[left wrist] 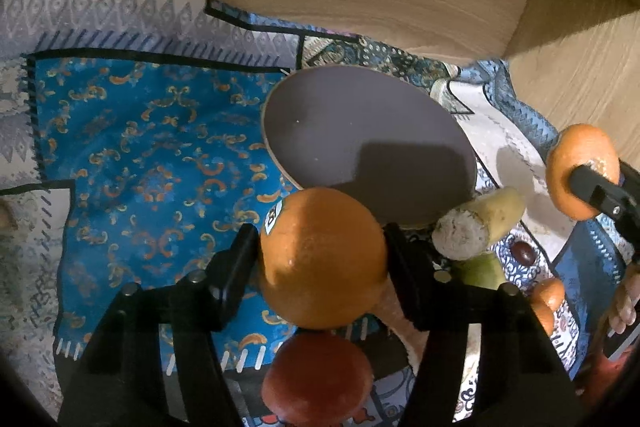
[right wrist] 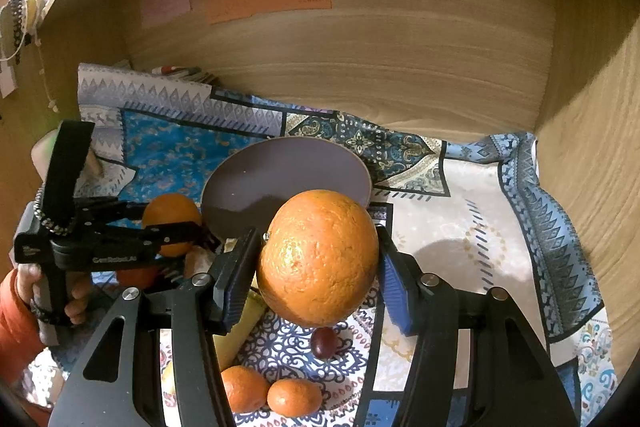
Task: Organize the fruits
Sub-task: 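Carry both oranges onto the dark plate and open both tools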
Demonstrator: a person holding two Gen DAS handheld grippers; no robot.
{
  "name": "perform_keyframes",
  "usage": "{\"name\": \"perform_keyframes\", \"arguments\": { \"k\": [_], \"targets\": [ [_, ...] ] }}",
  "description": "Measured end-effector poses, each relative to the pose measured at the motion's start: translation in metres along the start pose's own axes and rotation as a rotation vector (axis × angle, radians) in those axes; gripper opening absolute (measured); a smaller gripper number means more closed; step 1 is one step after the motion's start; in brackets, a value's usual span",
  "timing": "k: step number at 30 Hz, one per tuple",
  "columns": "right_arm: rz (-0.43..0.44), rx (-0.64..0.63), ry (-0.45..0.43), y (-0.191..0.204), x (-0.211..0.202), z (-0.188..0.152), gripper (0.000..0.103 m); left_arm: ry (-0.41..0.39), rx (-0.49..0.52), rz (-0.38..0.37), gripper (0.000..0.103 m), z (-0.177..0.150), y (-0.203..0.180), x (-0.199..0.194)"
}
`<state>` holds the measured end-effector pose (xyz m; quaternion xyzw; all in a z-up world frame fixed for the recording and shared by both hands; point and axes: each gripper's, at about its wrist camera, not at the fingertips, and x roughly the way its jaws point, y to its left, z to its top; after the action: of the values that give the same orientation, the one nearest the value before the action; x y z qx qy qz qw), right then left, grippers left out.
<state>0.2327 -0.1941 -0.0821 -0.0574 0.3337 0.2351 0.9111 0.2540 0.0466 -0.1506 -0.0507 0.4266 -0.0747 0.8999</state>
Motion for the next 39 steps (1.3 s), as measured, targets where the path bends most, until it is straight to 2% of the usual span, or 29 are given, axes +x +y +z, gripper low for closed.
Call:
{"name": "perform_keyframes", "arguments": {
  "k": [17, 23, 31, 32, 33, 35, 39],
  "targets": [
    [-0.027, -0.067, -0.051, 0.003, 0.019, 0.045, 0.053, -0.189, 0.008, 0.019, 0.059, 0.042, 0.001, -0.060],
    [-0.037, -0.097, -0.042, 0.002, 0.036, 0.063, 0.053, -0.222, 0.019, 0.047, 0.059, 0.063, 0.002, -0.064],
    [-0.042, -0.111, -0.006, -0.001, 0.067, 0.079, 0.053, -0.213, 0.031, 0.065, 0.058, 0.083, 0.003, -0.049],
    [-0.046, -0.115, 0.001, -0.001, 0.071, 0.080, 0.053, -0.213, 0.034, 0.065, 0.057, 0.085, 0.003, -0.046],
    [-0.050, -0.121, 0.008, -0.001, 0.076, 0.081, 0.053, -0.212, 0.037, 0.066, 0.050, 0.088, 0.002, -0.045],
    [-0.055, -0.128, 0.024, -0.002, 0.085, 0.083, 0.053, -0.227, 0.063, 0.083, 0.029, 0.093, -0.001, -0.043],
    [-0.050, -0.127, 0.064, -0.004, 0.106, 0.083, 0.053, -0.221, 0.087, 0.044, 0.029, 0.104, -0.006, -0.036]
  ]
}}
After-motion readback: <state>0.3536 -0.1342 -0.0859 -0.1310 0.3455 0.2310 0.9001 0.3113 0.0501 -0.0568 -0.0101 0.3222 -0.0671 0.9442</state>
